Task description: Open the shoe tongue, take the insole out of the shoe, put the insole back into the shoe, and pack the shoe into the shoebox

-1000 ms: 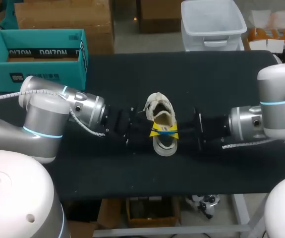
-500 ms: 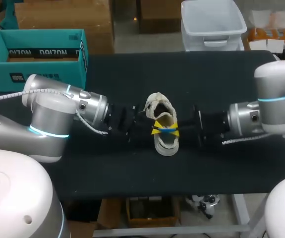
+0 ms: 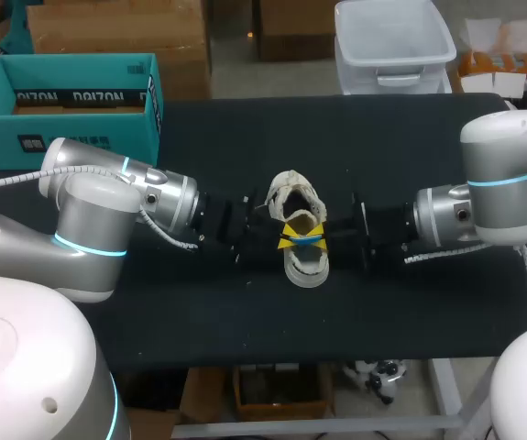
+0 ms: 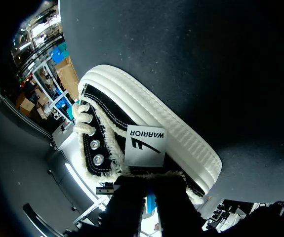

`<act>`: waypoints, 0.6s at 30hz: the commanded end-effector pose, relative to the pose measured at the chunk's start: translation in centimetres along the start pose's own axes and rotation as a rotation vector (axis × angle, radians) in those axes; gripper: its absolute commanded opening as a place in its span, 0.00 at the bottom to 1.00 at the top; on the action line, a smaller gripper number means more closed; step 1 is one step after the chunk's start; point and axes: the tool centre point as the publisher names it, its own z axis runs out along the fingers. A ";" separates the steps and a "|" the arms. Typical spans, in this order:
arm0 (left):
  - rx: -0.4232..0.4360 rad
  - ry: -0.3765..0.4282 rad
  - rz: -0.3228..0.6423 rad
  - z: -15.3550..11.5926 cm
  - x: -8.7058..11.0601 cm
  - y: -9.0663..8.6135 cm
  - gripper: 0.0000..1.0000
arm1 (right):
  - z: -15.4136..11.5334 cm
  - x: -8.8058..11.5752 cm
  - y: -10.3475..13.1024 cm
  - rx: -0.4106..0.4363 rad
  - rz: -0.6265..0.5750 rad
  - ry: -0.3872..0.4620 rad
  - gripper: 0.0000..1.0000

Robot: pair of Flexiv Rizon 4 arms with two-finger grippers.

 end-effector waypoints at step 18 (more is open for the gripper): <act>0.015 -0.009 -0.002 0.8 0.1 -0.6 0.00 | -2.2 0.0 -3.9 -0.124 0.014 -0.013 0.38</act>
